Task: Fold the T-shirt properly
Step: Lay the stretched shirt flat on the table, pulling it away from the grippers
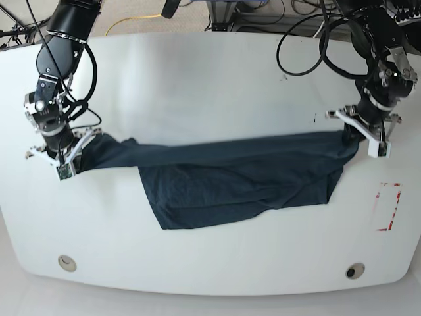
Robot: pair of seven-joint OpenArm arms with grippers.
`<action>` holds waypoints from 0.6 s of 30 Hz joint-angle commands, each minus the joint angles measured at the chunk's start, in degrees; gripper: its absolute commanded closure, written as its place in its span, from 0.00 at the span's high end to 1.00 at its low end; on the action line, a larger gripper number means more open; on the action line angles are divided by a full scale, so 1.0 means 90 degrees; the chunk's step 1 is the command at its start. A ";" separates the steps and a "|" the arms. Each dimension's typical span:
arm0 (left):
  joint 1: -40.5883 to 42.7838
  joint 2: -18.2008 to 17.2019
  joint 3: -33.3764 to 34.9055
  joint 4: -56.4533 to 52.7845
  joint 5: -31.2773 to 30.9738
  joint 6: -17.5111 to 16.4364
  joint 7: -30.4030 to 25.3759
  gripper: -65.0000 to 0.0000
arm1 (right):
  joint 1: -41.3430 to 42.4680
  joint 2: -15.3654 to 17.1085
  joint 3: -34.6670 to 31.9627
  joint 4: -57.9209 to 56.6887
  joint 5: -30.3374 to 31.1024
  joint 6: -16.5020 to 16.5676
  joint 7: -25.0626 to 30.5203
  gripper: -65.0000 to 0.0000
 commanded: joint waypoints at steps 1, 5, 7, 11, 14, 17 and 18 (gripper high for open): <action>0.0213 -0.0199 -0.0042 0.0115 -0.0110 0.0025 -0.0121 0.00 | -0.0187 0.0039 0.0160 0.0137 0.0008 -0.0080 0.0163 0.00; 0.0731 -0.0209 -0.0090 0.0106 -0.0110 0.0025 -0.0131 0.00 | -0.0598 -0.0294 0.0355 0.0147 -0.0002 -0.0080 0.0163 0.00; 0.1004 -0.0199 -0.0120 0.0106 -0.0119 0.0025 -0.0131 0.00 | -0.0813 -0.0411 0.0374 0.0147 -0.0002 -0.0080 0.0163 0.00; 0.1336 -0.0199 -0.0129 0.0106 -0.0119 0.0025 -0.0131 0.00 | -0.1194 -0.0596 0.0394 0.0137 -0.0002 -0.0080 0.0172 0.00; 0.1630 -0.0199 -0.0120 0.0115 -0.0119 0.0025 -0.0131 0.00 | -0.1389 -0.0782 0.0648 0.0118 -0.0002 -0.0080 0.0172 0.00; 0.1805 -0.0199 -0.0100 0.0115 -0.0119 0.0025 -0.0131 0.00 | -0.1467 -0.0850 0.0834 0.0098 -0.0022 -0.0080 0.0172 0.00; 0.1854 -0.0199 -0.0100 0.0115 -0.0119 0.0025 -0.0131 0.00 | -0.1496 -0.0860 0.0892 0.0098 -0.0002 -0.0080 0.0163 0.00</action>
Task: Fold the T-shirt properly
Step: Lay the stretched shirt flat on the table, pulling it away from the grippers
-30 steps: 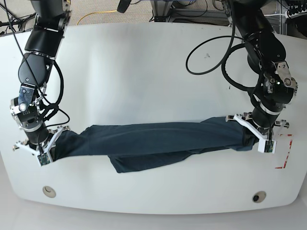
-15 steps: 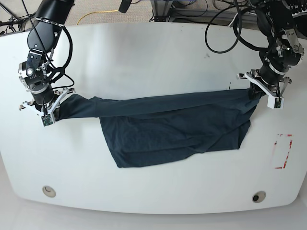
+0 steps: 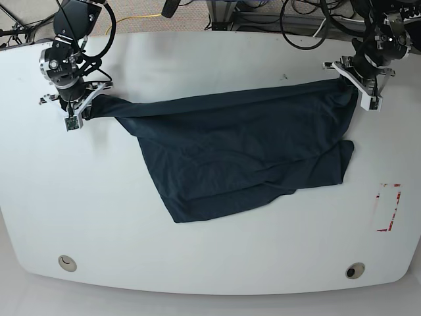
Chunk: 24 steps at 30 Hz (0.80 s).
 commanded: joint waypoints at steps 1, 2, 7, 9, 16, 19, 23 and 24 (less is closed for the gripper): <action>0.0074 -0.0061 -0.0025 0.0115 0.0007 0.0003 -0.0100 0.00 | -0.0042 0.0073 0.0159 0.0106 0.0003 -0.0048 0.0129 0.00; 0.0104 -0.0061 -0.0025 0.0115 0.0017 0.0003 -0.0100 0.00 | -0.0120 0.0063 0.0179 0.0115 0.0003 -0.0048 0.0129 0.00; 0.0152 -0.0071 -0.0035 0.0106 0.0036 0.0003 -0.0100 0.00 | -0.0335 0.0014 0.0208 0.0135 0.0003 -0.0038 0.0129 0.00; 0.0162 -0.0198 -0.0025 0.0106 0.0036 0.0003 -0.0070 0.00 | -0.0403 -0.0123 0.0227 0.0145 0.0003 -0.0038 0.0129 0.00; 0.0191 -0.0305 -0.0025 0.0096 0.0007 0.0003 -0.0070 0.31 | -0.0443 -0.0338 0.0227 0.0194 0.0003 -0.0038 0.0158 0.58; 0.0143 -0.0325 -0.0035 0.0076 0.0007 0.0003 -0.0090 0.42 | -0.0413 -0.0455 0.0218 0.0350 0.0003 0.0020 0.0168 0.77; 0.0016 -0.0325 -0.0025 0.0076 0.0007 0.0003 -0.0090 0.52 | -0.0403 -0.0641 0.0227 0.0750 0.0003 0.0353 0.0168 0.78; -0.0014 -0.0325 -0.0025 0.0076 0.0007 0.0003 -0.0090 0.53 | -0.0403 -0.0689 0.0227 0.0819 0.0003 0.0421 0.0168 0.78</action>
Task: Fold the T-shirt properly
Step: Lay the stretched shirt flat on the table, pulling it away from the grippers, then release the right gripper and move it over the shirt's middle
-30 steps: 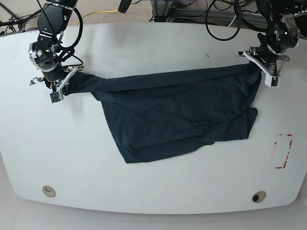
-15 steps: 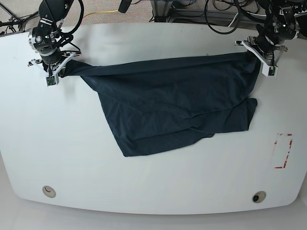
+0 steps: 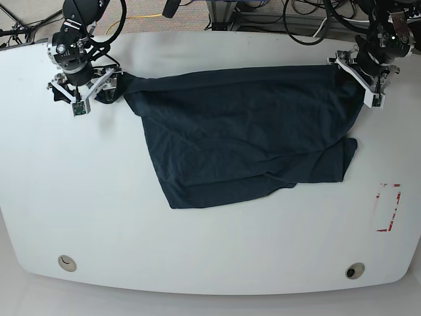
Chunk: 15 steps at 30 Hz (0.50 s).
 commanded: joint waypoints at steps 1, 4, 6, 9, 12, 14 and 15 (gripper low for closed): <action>-0.0050 -0.0070 -0.0039 0.0093 -0.0047 -0.0002 -0.0092 0.53 | 0.0053 -0.0070 0.0036 0.0341 0.0054 0.0215 0.0151 0.78; -0.0236 -0.0060 -0.0030 0.0103 -0.0047 -0.0002 -0.0092 0.53 | 0.0161 -0.0148 -0.0013 0.0575 0.0240 0.0679 0.0121 0.78; -0.0324 -0.0070 -0.0059 0.0113 -0.0047 -0.0002 -0.0092 0.53 | 0.0190 -0.0275 -0.0033 0.0673 0.0542 0.0679 0.0024 0.78; -0.0373 -0.0079 -0.0166 0.0113 -0.0047 -0.0002 -0.0092 0.53 | 0.0288 -0.0305 -0.0336 0.0673 0.0660 0.0679 -0.0201 0.78; -0.0539 -0.0079 -0.0450 0.0103 -0.0047 -0.0002 -0.0083 0.53 | 0.0395 -0.0295 -0.0785 0.0663 0.0650 0.0679 -0.0240 0.78; -0.0646 -0.0079 -0.0567 0.0093 -0.0037 -0.0002 -0.0083 0.53 | 0.0473 -0.0295 -0.1176 0.0653 0.0640 0.0679 -0.0240 0.78; -0.0675 -0.0079 -0.0596 0.0093 -0.0037 -0.0002 -0.0083 0.53 | 0.0483 -0.0295 -0.1381 0.0653 0.0640 0.0679 -0.0240 0.78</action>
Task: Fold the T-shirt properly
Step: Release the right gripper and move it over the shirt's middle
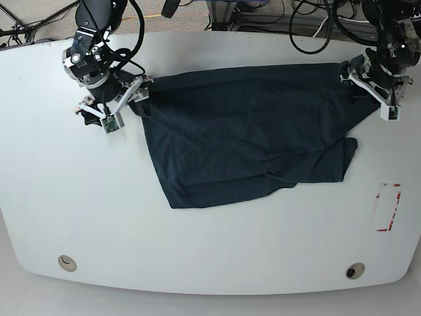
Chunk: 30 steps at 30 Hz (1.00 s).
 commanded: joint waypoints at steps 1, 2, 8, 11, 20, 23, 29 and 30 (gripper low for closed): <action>-0.0073 -0.0077 -0.0060 0.0108 -0.0127 -0.0021 -0.0129 0.53 | 0.0097 0.0031 -0.0449 0.0119 0.0072 -0.0003 0.0149 0.78; -0.0083 -0.0077 -0.0060 0.0108 -0.0127 -0.0021 -0.0129 0.53 | 0.0107 0.0031 -0.0645 0.0119 0.0072 -0.0003 0.0149 0.78; -0.0230 -0.0233 -0.0040 0.0108 -0.0136 -0.0021 -0.0129 0.53 | 0.0605 0.0031 -0.1553 -0.0408 0.0033 -0.0003 0.0139 0.71; -0.0239 -0.0233 -0.0069 0.0098 -0.0107 -0.0021 -0.0119 0.53 | 0.0878 0.0031 -0.1876 -0.0877 -0.0397 -0.0003 0.0149 0.60; -0.0230 -0.0243 -0.0069 0.0098 -0.0097 -0.0021 -0.0119 0.53 | 0.1826 0.0021 -0.2217 -0.2157 -0.0915 -0.0003 0.0178 0.56; -0.0230 -0.0243 -0.0060 0.0098 -0.0097 -0.0021 -0.0119 0.53 | 0.2070 0.0021 -0.2217 -0.2430 -0.0915 -0.0003 0.0178 0.55; -0.0249 -0.0243 -0.0040 0.0088 -0.0097 -0.0021 -0.0119 0.53 | 0.2285 0.0021 -0.2247 -0.2704 -0.0915 -0.0003 0.0178 0.55; -0.0249 -0.0243 -0.0030 0.0088 -0.0097 -0.0021 -0.0119 0.53 | 0.2304 0.0021 -0.2247 -0.2723 -0.0915 -0.0003 0.0178 0.55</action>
